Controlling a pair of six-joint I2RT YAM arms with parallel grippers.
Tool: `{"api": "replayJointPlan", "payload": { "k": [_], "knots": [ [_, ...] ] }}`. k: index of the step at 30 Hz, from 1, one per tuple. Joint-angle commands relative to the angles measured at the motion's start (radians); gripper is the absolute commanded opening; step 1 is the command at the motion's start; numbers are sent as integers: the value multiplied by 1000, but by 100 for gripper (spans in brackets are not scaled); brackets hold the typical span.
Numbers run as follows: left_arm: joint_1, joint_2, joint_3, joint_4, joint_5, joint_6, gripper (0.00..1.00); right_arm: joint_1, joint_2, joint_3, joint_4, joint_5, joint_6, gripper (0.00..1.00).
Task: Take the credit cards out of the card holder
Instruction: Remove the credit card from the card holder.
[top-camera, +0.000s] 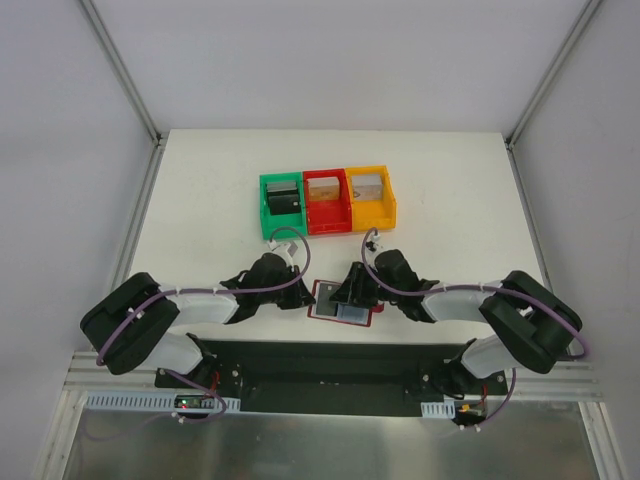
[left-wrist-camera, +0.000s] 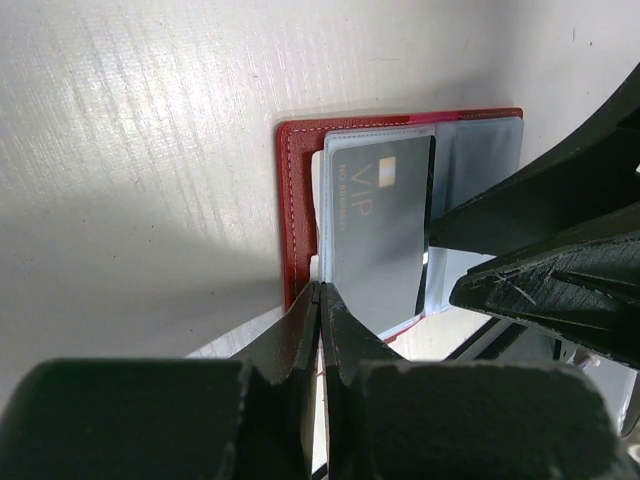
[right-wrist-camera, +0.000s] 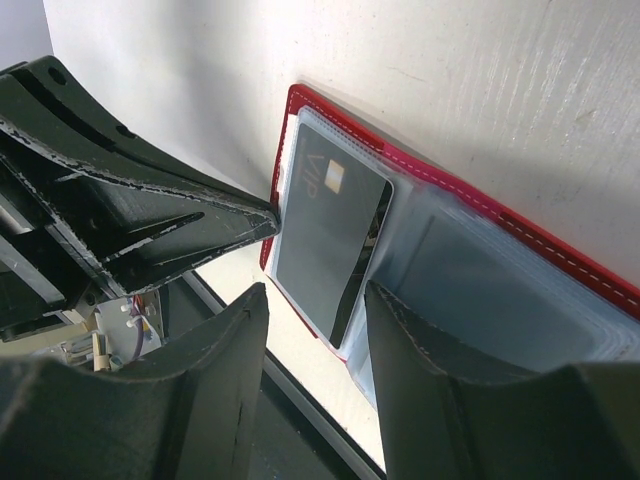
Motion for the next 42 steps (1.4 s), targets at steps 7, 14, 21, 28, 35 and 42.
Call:
{"api": "replayJointPlan", "payload": {
  "k": [7,14,21,28,35,42],
  "knots": [
    [-7,46,2,-27,-26,-10,0,-2,-2,18,11,9,-10,47],
    [-7,63,6,-29,-22,-13,0,-2,-24,16,53,-11,0,46],
    [-9,83,9,-23,-15,-16,0,-2,-19,-8,155,-36,37,45],
    [-15,94,14,-21,-14,-18,0,-1,15,4,167,-48,39,45],
    [-17,98,11,-21,-15,-16,0,-7,76,-1,162,-51,33,45],
    [-17,108,9,-20,-14,-16,0,-7,122,-21,242,-71,54,45]
  ]
}}
